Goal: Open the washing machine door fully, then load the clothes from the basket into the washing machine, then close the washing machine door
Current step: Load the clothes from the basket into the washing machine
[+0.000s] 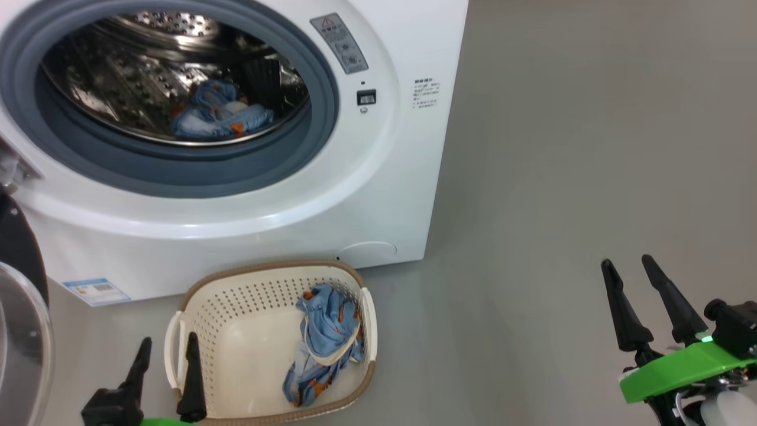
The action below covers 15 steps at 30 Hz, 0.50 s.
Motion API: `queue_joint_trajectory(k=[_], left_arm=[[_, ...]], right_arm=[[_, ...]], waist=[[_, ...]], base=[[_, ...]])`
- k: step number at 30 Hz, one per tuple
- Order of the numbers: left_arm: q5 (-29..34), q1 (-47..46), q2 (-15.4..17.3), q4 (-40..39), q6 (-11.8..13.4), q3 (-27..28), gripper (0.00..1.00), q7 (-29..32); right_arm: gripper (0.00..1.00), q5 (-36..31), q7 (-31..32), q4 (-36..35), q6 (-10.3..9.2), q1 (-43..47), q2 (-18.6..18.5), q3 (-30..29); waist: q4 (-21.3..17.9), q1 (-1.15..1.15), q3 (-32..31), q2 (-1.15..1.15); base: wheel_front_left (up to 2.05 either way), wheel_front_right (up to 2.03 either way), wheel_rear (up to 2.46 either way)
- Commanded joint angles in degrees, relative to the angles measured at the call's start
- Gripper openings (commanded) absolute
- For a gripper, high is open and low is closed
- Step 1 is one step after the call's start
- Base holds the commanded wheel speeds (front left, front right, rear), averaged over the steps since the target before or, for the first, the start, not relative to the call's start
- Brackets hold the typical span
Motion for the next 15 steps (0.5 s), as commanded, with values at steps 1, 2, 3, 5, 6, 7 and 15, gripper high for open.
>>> queue_joint_trajectory(k=[1,2,3,5,6,7,15], left_arm=[[-0.5,-2.5,0.6,0.3,0.0,1.1,1.00,-0.4],[-0.5,-2.9,0.6,1.1,0.1,0.8,1.00,-0.4],[-0.6,-3.3,0.5,2.0,0.0,0.6,1.00,-0.4],[-0.8,-4.3,0.4,3.8,0.0,0.0,1.00,-0.4],[-1.0,-4.8,0.4,4.9,-0.2,-0.2,1.00,-0.4],[-1.1,-5.4,0.4,6.0,-0.3,-0.5,1.00,-0.4],[-1.3,-12.1,0.2,16.4,-1.5,-3.0,1.00,-0.4]], right_arm=[[1.00,-1.0,-0.4,-1.8,0.25,-2.2,-0.9,0.4],[1.00,-1.1,-0.4,-1.9,0.25,-2.7,-0.6,0.2],[1.00,-1.2,-0.4,-2.0,0.25,-3.2,-0.4,0.1],[1.00,-1.4,-0.4,-2.2,0.25,-4.3,0.1,0.1],[1.00,-1.6,-0.4,-2.3,0.25,-4.8,0.3,0.2],[1.00,-1.7,-0.4,-2.4,0.25,-5.3,0.5,0.3],[1.00,-1.8,-0.4,-3.0,0.25,-8.0,1.4,0.8]], waist=[[-0.4,0.00,2.6,0.00],[-0.5,0.00,3.3,0.00],[-0.6,0.00,4.0,0.00],[-0.9,0.00,5.5,0.00],[-1.0,0.00,6.2,0.00],[-1.2,0.00,6.9,0.00],[-2.2,0.00,11.3,0.00]], base=[[0.00,0.00,0.00],[0.00,0.00,0.00],[0.00,0.00,0.00],[0.00,0.00,0.00],[0.00,0.00,0.00],[0.00,0.00,0.00],[0.00,0.00,0.00]])
